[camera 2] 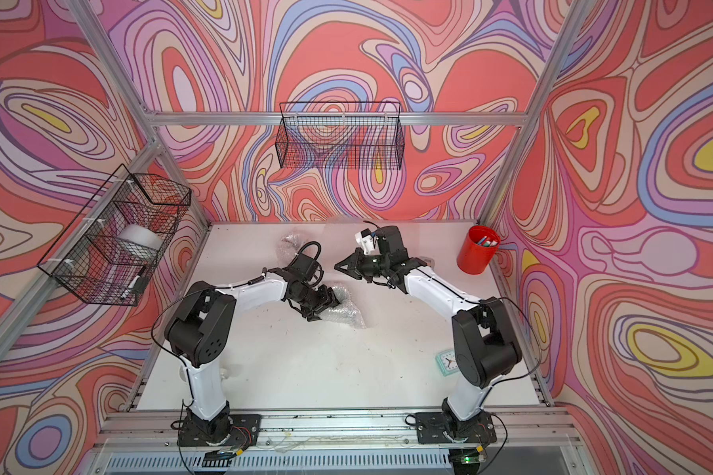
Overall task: Wrap mugs in bubble wrap
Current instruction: Tear off the tape using the Tape Cutter, then stick the tape on the bubble wrap.
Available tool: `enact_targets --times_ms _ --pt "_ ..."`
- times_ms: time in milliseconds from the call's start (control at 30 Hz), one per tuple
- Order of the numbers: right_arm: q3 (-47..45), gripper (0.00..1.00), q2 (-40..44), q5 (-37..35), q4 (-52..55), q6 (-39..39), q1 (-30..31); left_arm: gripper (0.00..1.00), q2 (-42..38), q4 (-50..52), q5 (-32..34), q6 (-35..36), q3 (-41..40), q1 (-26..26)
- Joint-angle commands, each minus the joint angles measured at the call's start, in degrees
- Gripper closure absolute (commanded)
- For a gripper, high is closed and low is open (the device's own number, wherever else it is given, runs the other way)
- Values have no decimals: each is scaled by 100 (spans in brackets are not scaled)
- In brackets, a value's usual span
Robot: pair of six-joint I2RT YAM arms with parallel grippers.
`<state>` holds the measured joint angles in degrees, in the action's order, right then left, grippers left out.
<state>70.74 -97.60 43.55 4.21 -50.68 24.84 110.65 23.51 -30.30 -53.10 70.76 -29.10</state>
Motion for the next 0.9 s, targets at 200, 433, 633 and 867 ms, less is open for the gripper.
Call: enact_targets --times_ms 200,433,633,867 --pt "-848 100 388 90 -124 -90 256 30 -39 -83 -39 -121 -66 -26" --pt "-1374 100 689 124 -26 -98 285 30 13 -120 -46 -130 -80 -17" --pt "-1584 100 535 116 27 -33 407 30 36 -119 -35 -131 -71 -22" --pt "-1645 100 263 -215 188 216 561 30 65 -116 -56 -128 -50 -10"
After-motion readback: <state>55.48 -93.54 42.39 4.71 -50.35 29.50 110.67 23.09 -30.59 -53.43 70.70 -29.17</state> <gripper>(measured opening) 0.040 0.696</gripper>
